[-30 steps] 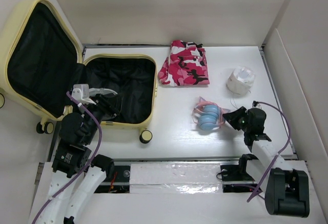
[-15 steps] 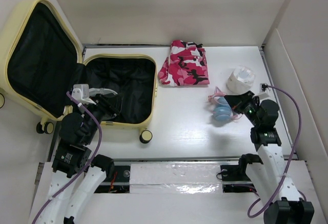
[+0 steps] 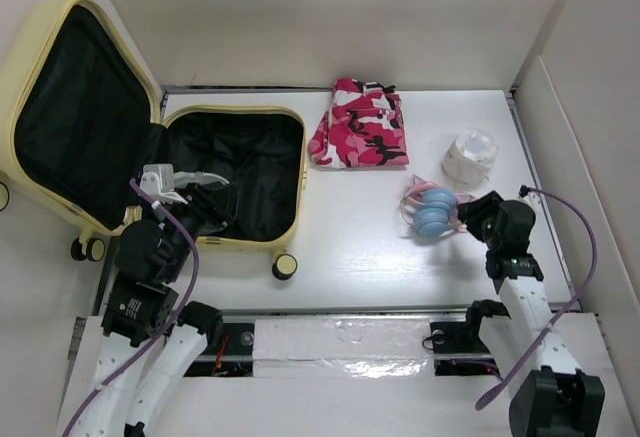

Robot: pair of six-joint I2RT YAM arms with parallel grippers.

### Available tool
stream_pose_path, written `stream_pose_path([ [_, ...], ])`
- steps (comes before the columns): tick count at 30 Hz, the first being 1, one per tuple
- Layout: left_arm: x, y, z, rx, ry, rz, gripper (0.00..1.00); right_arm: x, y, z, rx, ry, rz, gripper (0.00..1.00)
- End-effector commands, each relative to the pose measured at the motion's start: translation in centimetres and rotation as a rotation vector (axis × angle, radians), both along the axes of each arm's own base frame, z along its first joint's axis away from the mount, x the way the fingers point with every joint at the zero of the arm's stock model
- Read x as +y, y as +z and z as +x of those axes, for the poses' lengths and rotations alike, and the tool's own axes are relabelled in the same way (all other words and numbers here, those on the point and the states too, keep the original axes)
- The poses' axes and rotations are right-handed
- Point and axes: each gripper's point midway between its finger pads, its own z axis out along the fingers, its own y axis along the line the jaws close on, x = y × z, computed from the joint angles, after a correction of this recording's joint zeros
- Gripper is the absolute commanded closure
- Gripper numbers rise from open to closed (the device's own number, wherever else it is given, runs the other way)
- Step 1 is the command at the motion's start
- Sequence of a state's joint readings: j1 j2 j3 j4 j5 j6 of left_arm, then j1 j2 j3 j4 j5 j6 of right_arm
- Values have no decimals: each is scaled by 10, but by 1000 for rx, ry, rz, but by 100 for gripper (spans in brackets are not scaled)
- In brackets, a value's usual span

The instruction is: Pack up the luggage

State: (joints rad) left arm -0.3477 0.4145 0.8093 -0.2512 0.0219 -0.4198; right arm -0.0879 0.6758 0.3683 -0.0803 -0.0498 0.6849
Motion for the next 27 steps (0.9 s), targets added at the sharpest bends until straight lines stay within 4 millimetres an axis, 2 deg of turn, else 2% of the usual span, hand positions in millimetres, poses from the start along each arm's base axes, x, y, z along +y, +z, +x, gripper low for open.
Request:
stream_pose_path([
  [1, -2, 9, -1, -43, -12, -8, 53, -23, -27, -4, 74, -93, -49, 47],
  [5, -2, 9, -1, -46, -14, -9, 53, -24, -45, -4, 104, -106, -39, 43],
  [7, -2, 9, -1, -43, -14, -8, 53, -23, -47, 2, 97, -100, -27, 42],
  [8, -2, 9, -1, -45, -12, -9, 53, -22, -59, 2, 138, -95, -20, 42],
  [10, -2, 9, -1, -46, -11, -9, 53, -19, -66, 6, 161, -86, -1, 42],
  [11, -2, 9, -1, -45, -12, -9, 53, -19, -79, 6, 203, -86, 4, 45],
  [12, -2, 9, -1, -46, -12, -9, 53, -16, -74, 12, 203, -63, 13, 50],
  [15, -1, 10, -2, -48, -9, -10, 53, -12, -79, 19, 232, -46, 35, 52],
  [19, 0, 10, -1, -47, -5, -8, 53, -9, -82, 27, 246, -32, 52, 61],
  [21, 0, 10, -2, -48, -4, -8, 53, -8, -84, 31, 254, -12, 46, 79],
  [22, 0, 11, -2, -49, -1, -9, 53, -2, -89, 31, 266, 22, 53, 97],
  [24, 1, 12, -3, -52, 2, -10, 53, -3, -86, 32, 253, 34, 52, 100],
  [27, 1, 11, -3, -48, 2, -8, 53, 10, -55, 33, 116, 93, 83, 100],
])
